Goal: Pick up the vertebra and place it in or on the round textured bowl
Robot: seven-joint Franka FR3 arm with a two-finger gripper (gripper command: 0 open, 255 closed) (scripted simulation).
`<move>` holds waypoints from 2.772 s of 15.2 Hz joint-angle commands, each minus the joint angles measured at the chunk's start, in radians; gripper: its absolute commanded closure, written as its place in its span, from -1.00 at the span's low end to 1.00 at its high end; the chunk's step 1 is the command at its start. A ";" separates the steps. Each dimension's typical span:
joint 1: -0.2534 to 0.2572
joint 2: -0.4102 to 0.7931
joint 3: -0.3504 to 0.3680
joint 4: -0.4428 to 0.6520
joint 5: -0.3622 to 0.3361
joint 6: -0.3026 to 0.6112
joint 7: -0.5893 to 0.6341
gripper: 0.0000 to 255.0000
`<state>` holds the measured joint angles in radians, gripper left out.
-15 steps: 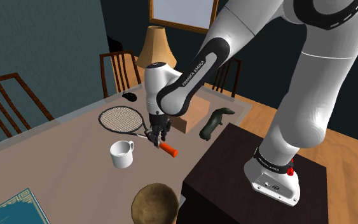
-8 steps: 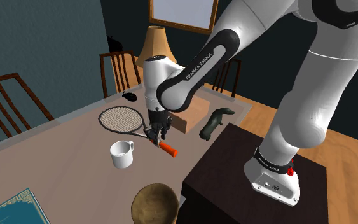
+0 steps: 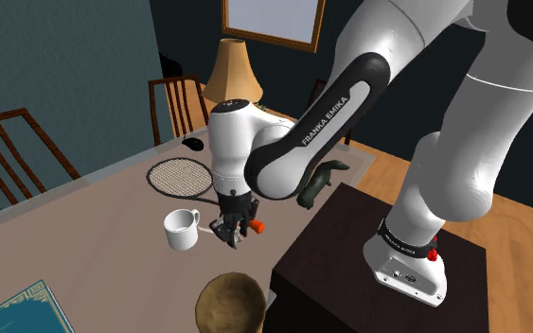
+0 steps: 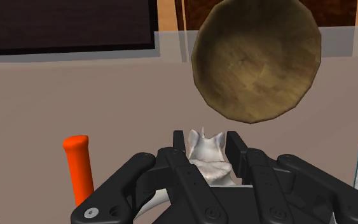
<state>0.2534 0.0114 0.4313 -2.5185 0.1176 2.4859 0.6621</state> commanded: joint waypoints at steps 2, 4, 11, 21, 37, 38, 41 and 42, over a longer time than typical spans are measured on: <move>0.043 -0.009 0.042 -0.009 0.012 0.006 0.077 1.00; 0.072 -0.007 0.071 -0.007 0.014 0.010 0.133 1.00; 0.152 0.051 0.144 0.021 -0.030 0.047 0.319 1.00; 0.182 0.206 0.094 0.015 -0.172 0.188 0.412 1.00; 0.195 0.238 0.075 0.017 -0.203 0.214 0.432 -1.00; 0.177 0.200 0.098 0.015 -0.166 0.181 0.406 -1.00; 0.140 0.093 0.143 0.019 -0.067 0.084 0.335 -1.00; 0.142 0.093 0.141 0.019 -0.066 0.084 0.334 -1.00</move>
<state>0.3972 0.1149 0.5680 -2.5014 0.0407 2.5821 1.0018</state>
